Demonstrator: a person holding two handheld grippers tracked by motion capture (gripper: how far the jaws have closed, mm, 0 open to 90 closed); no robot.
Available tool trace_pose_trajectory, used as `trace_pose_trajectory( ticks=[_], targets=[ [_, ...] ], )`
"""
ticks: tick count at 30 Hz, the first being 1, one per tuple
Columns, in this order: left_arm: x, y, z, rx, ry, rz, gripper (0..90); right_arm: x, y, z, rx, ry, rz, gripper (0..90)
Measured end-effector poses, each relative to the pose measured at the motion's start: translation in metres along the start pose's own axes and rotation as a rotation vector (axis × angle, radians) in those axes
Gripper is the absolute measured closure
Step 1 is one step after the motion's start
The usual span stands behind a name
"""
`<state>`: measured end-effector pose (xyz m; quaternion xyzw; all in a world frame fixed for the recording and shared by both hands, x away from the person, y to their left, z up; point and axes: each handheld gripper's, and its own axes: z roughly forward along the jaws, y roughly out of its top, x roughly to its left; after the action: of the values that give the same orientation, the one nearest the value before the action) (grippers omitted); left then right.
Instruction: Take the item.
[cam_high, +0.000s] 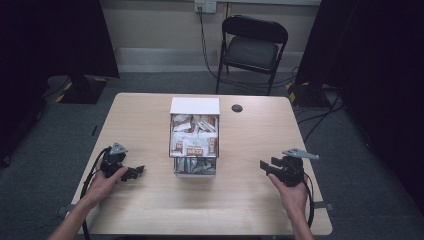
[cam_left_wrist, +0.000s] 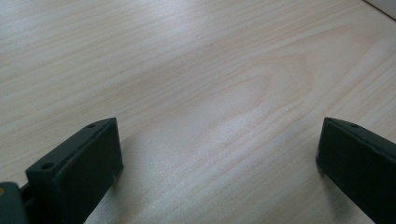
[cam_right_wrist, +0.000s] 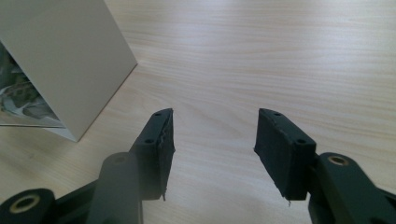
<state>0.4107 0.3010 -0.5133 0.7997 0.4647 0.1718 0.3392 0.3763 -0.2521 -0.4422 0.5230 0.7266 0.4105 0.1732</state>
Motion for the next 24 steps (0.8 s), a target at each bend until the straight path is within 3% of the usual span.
trace_pose_trajectory(
  ticks=[7, 24],
  targets=[
    [0.0, 0.0, 0.0, 0.0, 0.0, 0.001, 0.0, 0.01, 0.01, -0.005, -0.02, 0.046, -0.003, 49.2],
    [0.0, 0.0, 0.0, 0.0, 0.0, 0.0, 0.0, 0.04, 0.029, -0.018, -0.055, 0.153, -0.07, 54.5]
  ],
)
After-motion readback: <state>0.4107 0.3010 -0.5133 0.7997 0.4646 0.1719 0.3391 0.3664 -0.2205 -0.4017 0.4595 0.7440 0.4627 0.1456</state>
